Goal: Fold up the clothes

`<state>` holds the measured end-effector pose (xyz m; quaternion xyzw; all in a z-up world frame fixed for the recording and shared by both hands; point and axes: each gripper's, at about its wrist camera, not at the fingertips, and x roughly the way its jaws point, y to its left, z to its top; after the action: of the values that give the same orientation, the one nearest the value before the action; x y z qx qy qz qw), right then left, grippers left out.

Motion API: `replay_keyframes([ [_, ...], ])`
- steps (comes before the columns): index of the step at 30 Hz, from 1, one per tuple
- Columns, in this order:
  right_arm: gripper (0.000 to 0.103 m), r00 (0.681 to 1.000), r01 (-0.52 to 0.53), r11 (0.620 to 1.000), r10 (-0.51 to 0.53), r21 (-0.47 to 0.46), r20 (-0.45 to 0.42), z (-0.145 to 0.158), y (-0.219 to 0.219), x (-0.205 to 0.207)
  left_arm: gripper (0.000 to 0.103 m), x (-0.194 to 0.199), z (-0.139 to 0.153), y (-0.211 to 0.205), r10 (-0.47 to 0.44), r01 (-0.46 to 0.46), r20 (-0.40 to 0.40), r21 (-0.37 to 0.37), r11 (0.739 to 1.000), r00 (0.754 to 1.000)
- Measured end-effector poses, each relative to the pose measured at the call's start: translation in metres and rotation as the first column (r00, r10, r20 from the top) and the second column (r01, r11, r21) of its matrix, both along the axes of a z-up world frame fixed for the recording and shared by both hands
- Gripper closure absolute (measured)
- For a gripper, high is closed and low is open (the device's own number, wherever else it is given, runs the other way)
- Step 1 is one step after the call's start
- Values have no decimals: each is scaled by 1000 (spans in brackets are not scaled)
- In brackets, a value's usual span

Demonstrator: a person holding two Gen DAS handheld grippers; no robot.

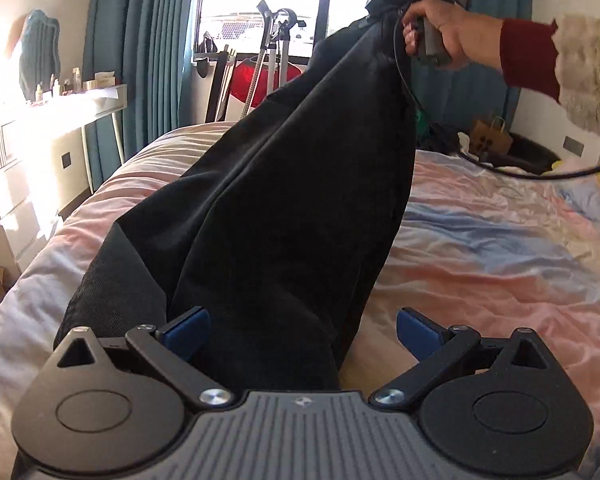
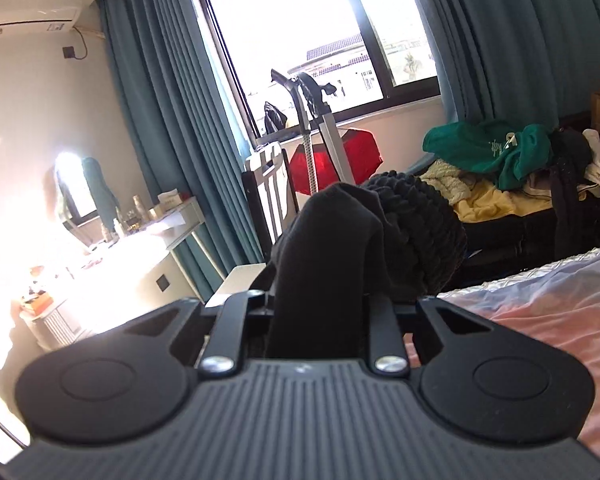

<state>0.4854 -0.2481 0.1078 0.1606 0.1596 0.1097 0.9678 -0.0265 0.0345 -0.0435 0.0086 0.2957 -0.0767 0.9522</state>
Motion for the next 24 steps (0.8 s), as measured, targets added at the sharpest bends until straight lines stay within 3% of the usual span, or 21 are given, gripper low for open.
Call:
replay_keyframes([
  [3,80,995,78,997,-78,8,56,40,-25,-34,2,-16,-23,-39,-25,28,-20,163,986,999],
  [7,80,980,149,989,-147,-10,131,95,-48,-75,2,-46,-34,-78,-83,84,-14,300,950,996],
  [10,80,967,175,985,-171,-6,191,134,-56,-100,3,-62,-51,-103,-118,120,-32,439,891,993],
  [11,80,961,183,983,-178,-4,211,147,-59,-108,4,-69,-58,-115,-125,124,-31,497,859,992],
  [14,80,941,208,978,-201,1,271,185,-67,-133,5,-82,-70,-129,-135,101,12,598,795,991],
  [17,80,918,233,973,-222,9,329,224,-76,-158,7,-67,-76,-125,-95,39,55,634,773,994],
  [19,80,899,249,969,-236,14,368,250,-81,-175,20,-50,-75,-117,-31,-9,53,625,781,998],
  [21,80,883,255,967,-237,10,405,275,-82,-188,56,-25,-73,-101,1,-18,30,583,812,1000],
  [24,80,880,231,973,-198,-23,432,300,-69,-186,78,0,-64,-80,11,-42,60,546,837,998],
])
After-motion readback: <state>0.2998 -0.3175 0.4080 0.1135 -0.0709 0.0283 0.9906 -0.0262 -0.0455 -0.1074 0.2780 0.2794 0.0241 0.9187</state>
